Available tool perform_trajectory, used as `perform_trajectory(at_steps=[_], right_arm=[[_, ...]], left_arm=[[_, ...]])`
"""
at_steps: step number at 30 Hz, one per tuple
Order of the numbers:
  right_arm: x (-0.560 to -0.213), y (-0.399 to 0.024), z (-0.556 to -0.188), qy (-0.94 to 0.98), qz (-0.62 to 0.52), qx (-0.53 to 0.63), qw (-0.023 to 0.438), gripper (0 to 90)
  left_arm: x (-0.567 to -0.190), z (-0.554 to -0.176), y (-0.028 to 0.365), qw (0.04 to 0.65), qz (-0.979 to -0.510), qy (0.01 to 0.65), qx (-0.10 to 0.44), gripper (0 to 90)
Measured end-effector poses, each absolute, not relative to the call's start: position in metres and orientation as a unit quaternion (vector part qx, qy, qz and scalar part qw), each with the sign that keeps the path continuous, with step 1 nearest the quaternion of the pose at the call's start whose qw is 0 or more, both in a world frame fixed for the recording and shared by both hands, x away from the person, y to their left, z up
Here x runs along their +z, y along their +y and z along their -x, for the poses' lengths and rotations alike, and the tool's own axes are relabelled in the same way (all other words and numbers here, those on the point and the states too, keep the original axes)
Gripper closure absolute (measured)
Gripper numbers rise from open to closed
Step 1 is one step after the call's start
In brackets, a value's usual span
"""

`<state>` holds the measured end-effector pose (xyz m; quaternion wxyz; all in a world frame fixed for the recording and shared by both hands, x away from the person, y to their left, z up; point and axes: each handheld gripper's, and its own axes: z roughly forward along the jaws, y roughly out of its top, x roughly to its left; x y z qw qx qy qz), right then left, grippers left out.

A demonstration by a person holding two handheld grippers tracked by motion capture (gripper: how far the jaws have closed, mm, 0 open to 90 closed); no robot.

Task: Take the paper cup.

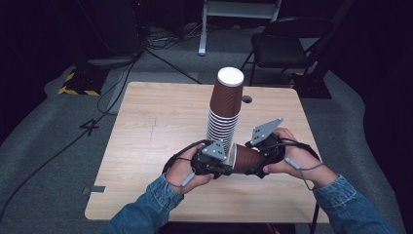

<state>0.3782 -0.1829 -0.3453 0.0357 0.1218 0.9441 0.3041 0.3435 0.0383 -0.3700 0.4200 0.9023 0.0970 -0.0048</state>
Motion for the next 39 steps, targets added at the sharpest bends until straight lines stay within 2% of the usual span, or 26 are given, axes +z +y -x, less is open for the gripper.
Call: perform_trajectory(at_steps=[13,24,25,27,31,33,34,36,39], right_arm=[[-0.356,-0.167,-0.381,0.96,-0.1,0.258,0.031,8.6],[-0.359,-0.167,-0.384,0.96,-0.107,0.256,0.033,11.7],[-0.359,-0.167,-0.384,0.96,-0.11,0.257,0.032,13.3],[-0.358,-0.169,-0.384,0.957,-0.113,0.266,0.026,13.4],[-0.357,-0.171,-0.384,0.955,-0.115,0.272,0.026,13.4],[-0.356,-0.172,-0.384,0.954,-0.116,0.274,0.026,13.6],[-0.356,-0.173,-0.384,0.954,-0.116,0.276,0.027,13.6],[-0.352,-0.177,-0.385,0.952,-0.116,0.282,0.032,13.8],[-0.349,-0.18,-0.385,0.949,-0.118,0.29,0.037,13.8]], left_arm=[[-0.373,-0.341,0.034,0.4,-0.912,0.087,0.004,87.8],[-0.375,-0.345,0.037,0.408,-0.907,0.106,-0.001,87.1],[-0.375,-0.346,0.038,0.408,-0.906,0.112,0.003,85.2],[-0.376,-0.346,0.038,0.411,-0.904,0.12,0.004,73.8],[-0.38,-0.347,0.04,0.419,-0.899,0.125,0.002,70.2],[-0.38,-0.346,0.041,0.422,-0.897,0.13,0.008,63.7],[-0.379,-0.346,0.043,0.429,-0.893,0.135,0.01,63.7],[-0.378,-0.346,0.048,0.447,-0.882,0.146,0.019,52.8],[-0.377,-0.347,0.053,0.459,-0.875,0.149,0.016,50.4]])
